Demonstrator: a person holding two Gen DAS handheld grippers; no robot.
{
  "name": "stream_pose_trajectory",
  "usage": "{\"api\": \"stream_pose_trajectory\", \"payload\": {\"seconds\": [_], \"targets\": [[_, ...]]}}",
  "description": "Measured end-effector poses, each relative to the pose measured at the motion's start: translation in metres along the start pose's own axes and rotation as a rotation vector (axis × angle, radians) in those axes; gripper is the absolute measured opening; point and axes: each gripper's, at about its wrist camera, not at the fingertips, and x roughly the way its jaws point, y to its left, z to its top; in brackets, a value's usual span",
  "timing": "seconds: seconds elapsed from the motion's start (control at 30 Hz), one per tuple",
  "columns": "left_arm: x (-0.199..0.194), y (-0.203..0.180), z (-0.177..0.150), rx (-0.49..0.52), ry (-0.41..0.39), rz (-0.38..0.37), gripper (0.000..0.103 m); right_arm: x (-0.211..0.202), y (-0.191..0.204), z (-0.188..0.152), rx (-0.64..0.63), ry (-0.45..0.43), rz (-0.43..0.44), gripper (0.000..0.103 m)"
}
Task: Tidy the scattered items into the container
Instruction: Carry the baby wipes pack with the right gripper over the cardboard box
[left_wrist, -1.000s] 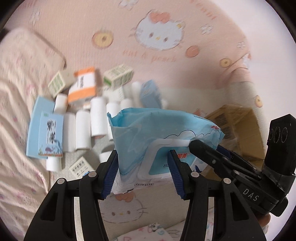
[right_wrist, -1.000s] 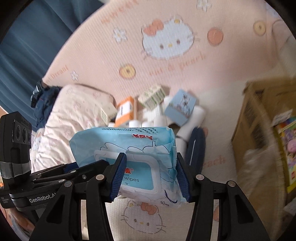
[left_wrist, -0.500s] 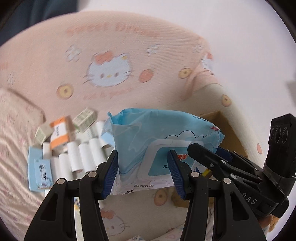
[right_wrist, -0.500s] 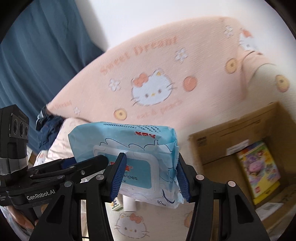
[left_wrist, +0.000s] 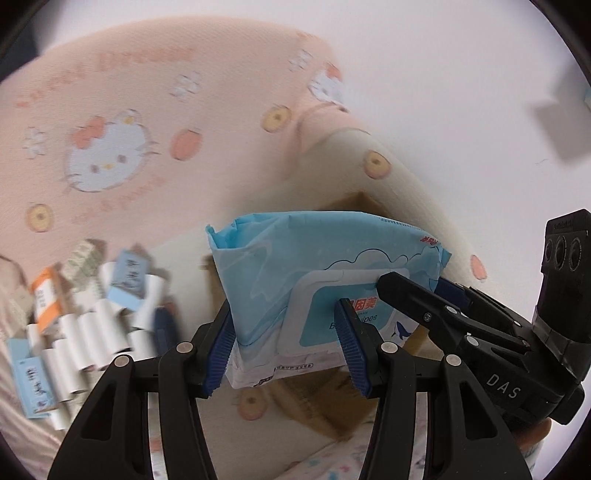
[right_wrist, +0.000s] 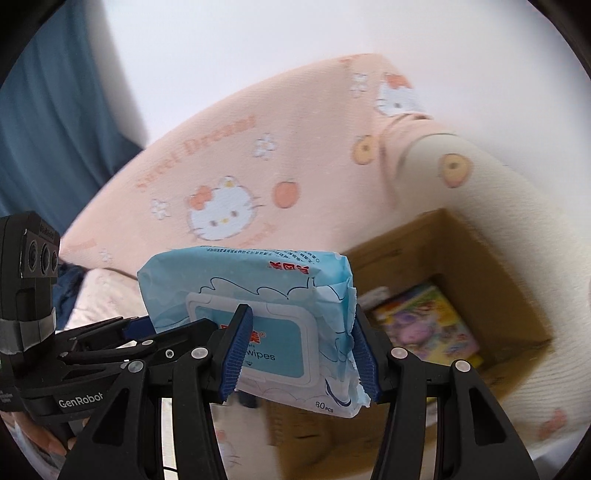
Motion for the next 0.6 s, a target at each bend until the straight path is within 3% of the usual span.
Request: {"api": "stream_pose_trajectory", "payload": {"seconds": [0.3,0.6], "targets": [[0.086,-0.031,0.024,-0.035,0.16,-0.093,0.057,0.029,-0.077,0.019,0.069,0.15,-0.108,0.05],[0.156,-0.015,0.022,-0.161,0.288,-0.065,0.056,0.106,-0.12,0.026,0.102,0.389,-0.102,0.05]]}}
